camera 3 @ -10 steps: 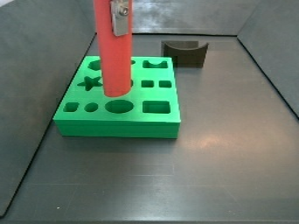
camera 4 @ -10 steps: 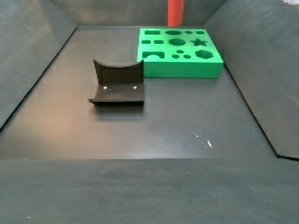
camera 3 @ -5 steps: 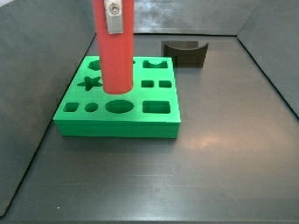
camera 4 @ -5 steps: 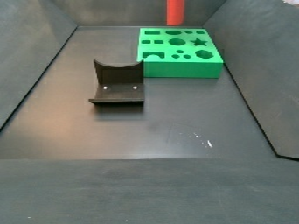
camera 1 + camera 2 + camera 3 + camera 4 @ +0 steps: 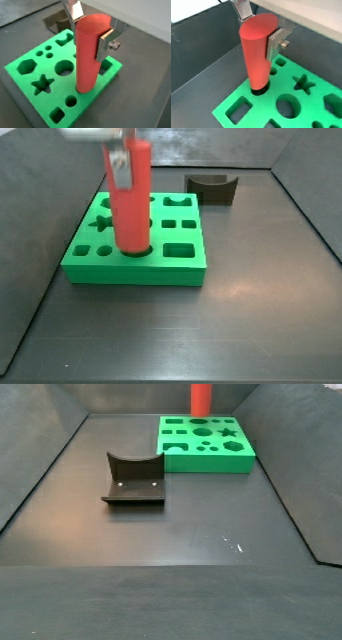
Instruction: Insert the oval object.
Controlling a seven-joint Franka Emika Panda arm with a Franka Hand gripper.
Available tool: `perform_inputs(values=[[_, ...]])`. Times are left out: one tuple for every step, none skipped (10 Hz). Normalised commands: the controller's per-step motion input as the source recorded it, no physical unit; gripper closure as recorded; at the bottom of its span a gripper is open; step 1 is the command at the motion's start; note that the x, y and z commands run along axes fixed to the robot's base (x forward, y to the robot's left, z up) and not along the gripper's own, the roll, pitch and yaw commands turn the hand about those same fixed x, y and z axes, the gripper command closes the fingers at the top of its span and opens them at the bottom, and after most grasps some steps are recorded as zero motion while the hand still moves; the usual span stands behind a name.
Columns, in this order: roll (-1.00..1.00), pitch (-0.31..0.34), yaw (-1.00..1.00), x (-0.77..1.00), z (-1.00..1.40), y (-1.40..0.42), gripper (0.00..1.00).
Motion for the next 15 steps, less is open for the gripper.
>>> perform_inputs(values=[[0.06,0.000,-0.13,-0.02,-0.02,0.08,1.00],[0.08,0.000,-0.04,-0.01,-0.11,0.13,1.00],[0.07,-0.003,-0.12,0.00,-0.22,0.03,1.00],[0.04,-0.024,-0.11,0.00,-0.24,0.00,1.00],[-0.05,-0.071,-0.01,0.00,-0.27,0.00,1.00],[-0.10,-0.097,-0.03,0.00,-0.26,0.00,1.00],[-0.06,-0.077,-0.05,0.10,-0.26,0.00,1.00],[0.00,-0.027,-0.02,0.23,-0.28,0.00,1.00],[0.00,-0.059,-0.03,0.26,-0.28,0.00,1.00],[0.00,-0.131,-0.05,0.11,-0.26,0.00,1.00],[0.00,-0.164,-0.05,0.00,-0.22,0.00,1.00],[0.00,-0.174,-0.05,-0.11,-0.31,0.00,1.00],[0.00,-0.181,-0.01,-0.12,-0.37,0.00,1.00],[0.00,-0.196,0.00,-0.17,-0.40,-0.01,1.00],[0.02,-0.191,0.00,-0.15,-0.40,-0.02,1.00]])
